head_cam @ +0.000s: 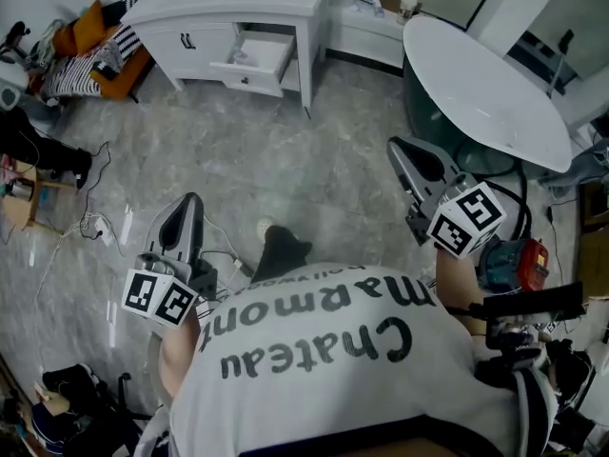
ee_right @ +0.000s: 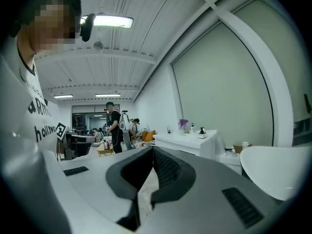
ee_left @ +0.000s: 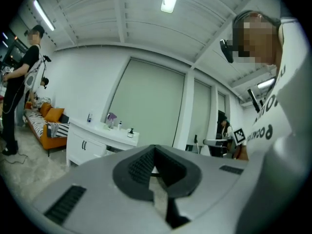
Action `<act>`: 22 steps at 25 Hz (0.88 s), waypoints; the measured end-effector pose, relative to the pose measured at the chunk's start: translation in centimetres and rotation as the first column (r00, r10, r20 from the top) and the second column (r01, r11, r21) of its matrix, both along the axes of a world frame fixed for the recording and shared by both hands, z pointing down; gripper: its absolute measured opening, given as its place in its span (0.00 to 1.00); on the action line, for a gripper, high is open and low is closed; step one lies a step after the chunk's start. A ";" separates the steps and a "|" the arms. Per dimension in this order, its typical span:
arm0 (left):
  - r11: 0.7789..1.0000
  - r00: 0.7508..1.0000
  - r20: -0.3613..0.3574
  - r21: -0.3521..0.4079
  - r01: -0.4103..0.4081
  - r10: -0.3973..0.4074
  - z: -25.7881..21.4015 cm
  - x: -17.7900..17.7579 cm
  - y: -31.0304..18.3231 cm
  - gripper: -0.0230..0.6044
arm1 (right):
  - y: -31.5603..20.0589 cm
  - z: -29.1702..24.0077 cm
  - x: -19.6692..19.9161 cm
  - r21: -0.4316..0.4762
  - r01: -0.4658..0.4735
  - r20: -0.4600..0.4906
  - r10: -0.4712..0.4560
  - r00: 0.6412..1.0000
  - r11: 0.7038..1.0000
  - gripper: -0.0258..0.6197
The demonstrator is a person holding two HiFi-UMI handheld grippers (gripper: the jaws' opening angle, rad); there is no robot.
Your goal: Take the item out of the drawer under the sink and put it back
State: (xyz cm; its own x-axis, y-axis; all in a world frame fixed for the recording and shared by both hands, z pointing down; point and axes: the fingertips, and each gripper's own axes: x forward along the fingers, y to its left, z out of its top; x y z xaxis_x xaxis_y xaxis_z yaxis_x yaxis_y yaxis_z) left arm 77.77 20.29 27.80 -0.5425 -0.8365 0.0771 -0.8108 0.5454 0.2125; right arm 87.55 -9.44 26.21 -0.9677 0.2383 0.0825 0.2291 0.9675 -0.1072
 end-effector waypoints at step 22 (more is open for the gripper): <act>0.999 0.974 -0.225 -0.019 0.039 -0.042 6.0 -6.8 -4.2 0.05 | -2.9 5.5 -7.2 -0.119 0.024 -0.127 -0.039 0.991 0.993 0.06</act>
